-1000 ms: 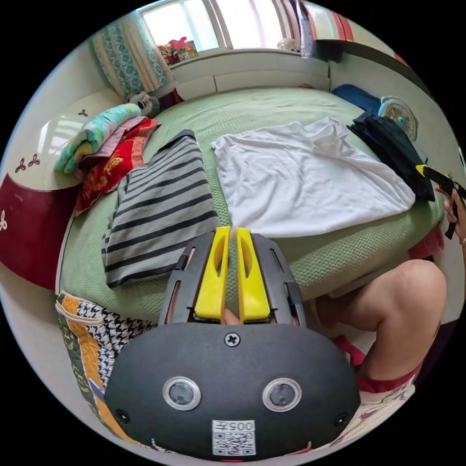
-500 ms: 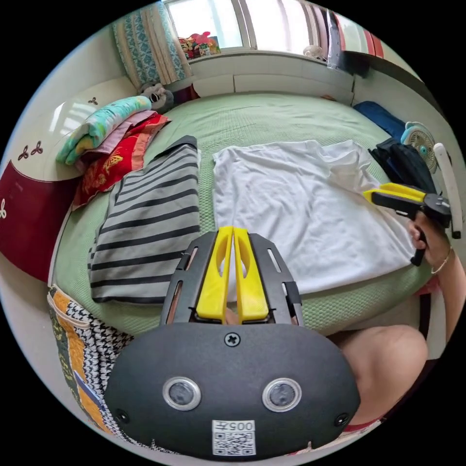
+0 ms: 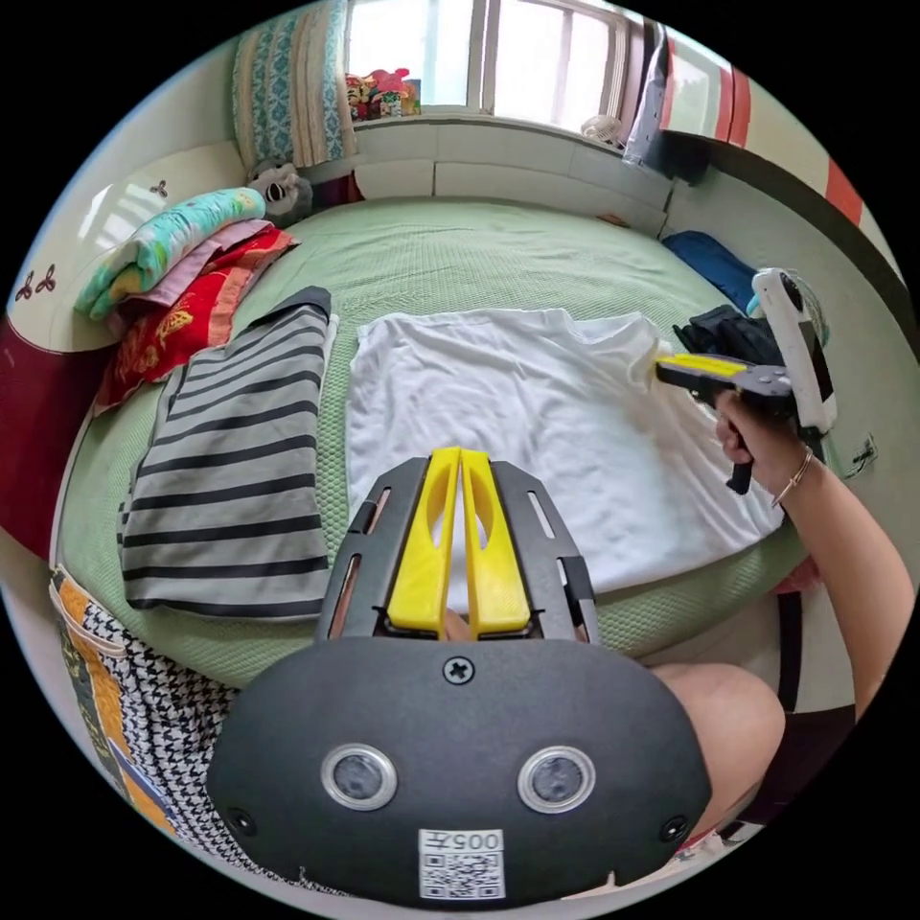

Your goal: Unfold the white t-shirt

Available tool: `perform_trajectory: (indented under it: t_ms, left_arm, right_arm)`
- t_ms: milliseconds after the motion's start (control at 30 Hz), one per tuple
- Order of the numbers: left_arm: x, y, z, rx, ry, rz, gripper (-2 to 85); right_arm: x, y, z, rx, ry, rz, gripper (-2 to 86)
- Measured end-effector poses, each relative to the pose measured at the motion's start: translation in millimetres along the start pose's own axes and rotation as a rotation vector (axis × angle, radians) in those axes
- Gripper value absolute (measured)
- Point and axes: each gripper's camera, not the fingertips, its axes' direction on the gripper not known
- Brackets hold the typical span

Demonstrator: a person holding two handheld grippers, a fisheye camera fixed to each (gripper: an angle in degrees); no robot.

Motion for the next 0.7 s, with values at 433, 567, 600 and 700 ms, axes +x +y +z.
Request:
perform_trajectory:
  t_ms: [433,567,600,700]
  left_arm:
    - [-4,-15,19,-0.078,-0.034,-0.005,-0.4]
    - [-1,-17,25,-0.095,-0.033,0.011,-0.2]
    - [0,-18,27,-0.106,-0.023,0.013,0.0]
    - [2,-19,33,-0.119,-0.012,0.027,1.1]
  right_arm:
    - [107,52,-54,-0.002,-0.132,0.192,6.3]
    - [87,122,-68,-0.014,-0.246,0.143,7.8]
    - [85,131,-67,-0.022,-0.261,0.148,8.1]
    - [74,168,-61,-0.046,-0.285,0.168,8.2]
